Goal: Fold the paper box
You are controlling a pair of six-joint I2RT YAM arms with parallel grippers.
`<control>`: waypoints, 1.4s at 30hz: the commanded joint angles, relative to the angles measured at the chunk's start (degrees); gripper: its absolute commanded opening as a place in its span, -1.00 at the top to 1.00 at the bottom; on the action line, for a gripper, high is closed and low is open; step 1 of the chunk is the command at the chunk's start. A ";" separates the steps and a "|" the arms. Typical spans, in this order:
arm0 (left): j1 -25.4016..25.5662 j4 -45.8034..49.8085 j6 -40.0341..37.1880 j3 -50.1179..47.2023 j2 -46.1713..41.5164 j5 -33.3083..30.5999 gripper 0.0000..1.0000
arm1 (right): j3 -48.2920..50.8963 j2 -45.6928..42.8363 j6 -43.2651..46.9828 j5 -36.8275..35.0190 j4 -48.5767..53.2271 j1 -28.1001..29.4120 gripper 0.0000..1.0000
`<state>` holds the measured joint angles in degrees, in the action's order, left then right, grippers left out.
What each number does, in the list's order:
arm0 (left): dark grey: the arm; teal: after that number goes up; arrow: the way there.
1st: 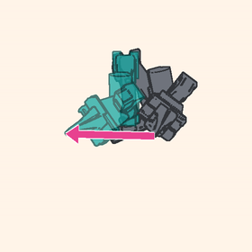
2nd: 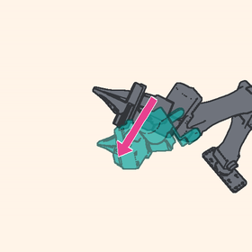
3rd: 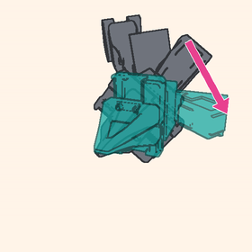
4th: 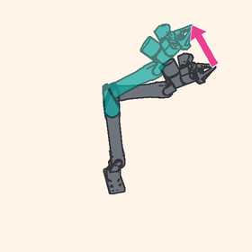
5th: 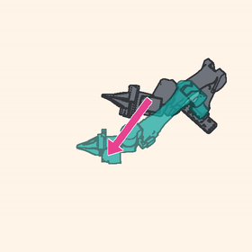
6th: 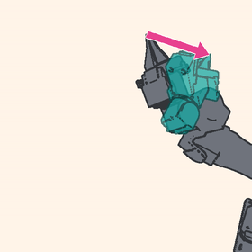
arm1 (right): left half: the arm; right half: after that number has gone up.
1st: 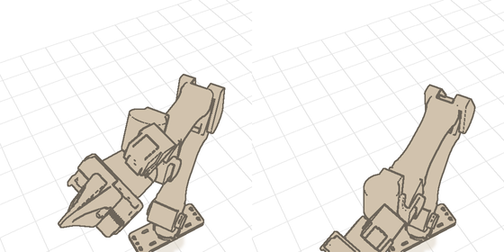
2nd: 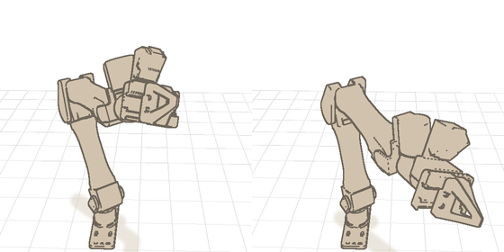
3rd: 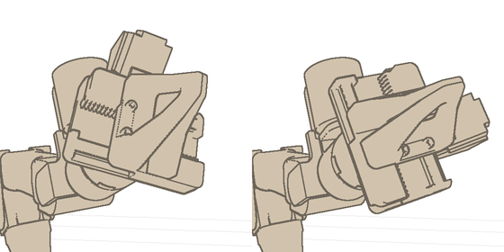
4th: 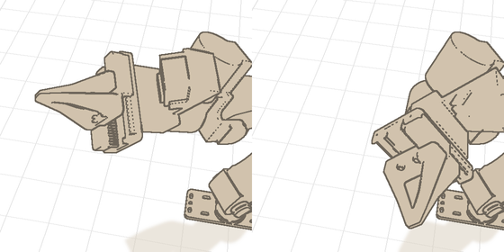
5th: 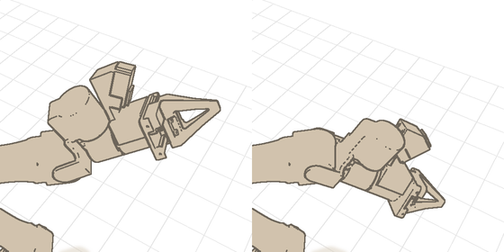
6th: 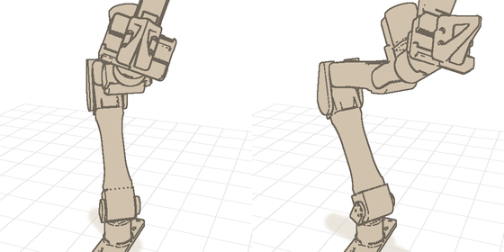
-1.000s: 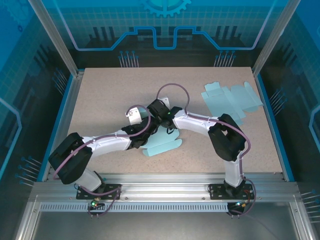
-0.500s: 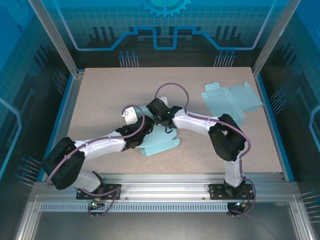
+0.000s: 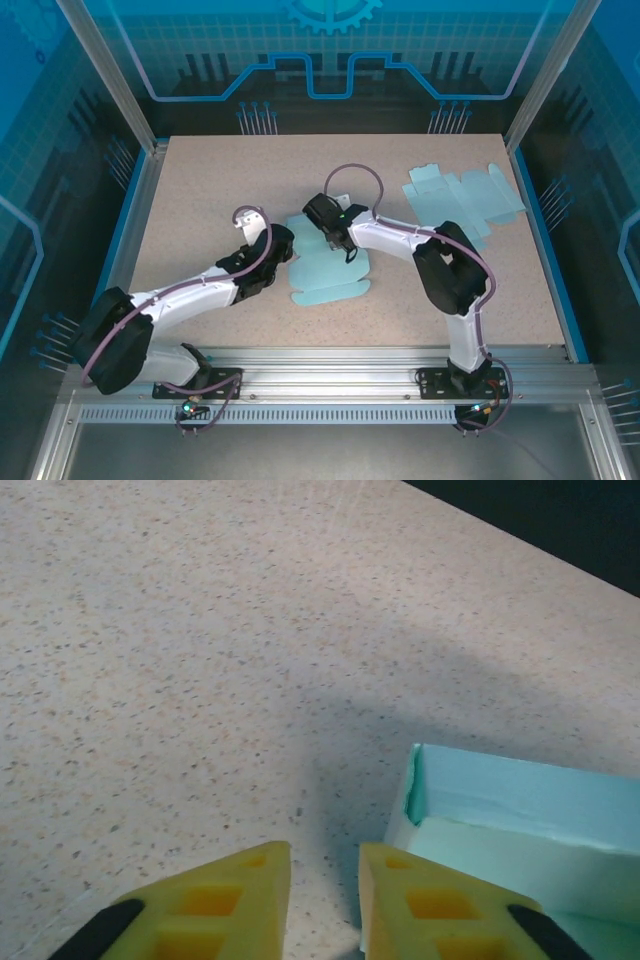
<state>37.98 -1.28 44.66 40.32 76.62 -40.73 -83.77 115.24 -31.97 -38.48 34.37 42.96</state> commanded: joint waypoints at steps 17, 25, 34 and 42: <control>-7.21 4.19 -10.19 -0.96 -13.49 15.86 -0.31 | -8.72 0.92 16.62 22.39 18.11 -3.46 1.00; -13.02 6.02 -14.59 -0.40 -15.09 27.87 -0.53 | -9.95 0.71 25.83 35.46 27.32 -4.41 1.00; -13.95 3.47 -14.69 -0.41 -10.47 33.14 -0.55 | -13.27 7.45 28.31 33.18 33.23 -4.40 0.87; -14.07 2.14 -15.64 0.21 -5.36 37.71 -0.50 | -17.77 12.06 29.27 31.88 33.62 -4.48 0.37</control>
<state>24.47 2.28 30.81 40.01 70.22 -6.42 -98.91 126.02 -3.81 -6.22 66.22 38.59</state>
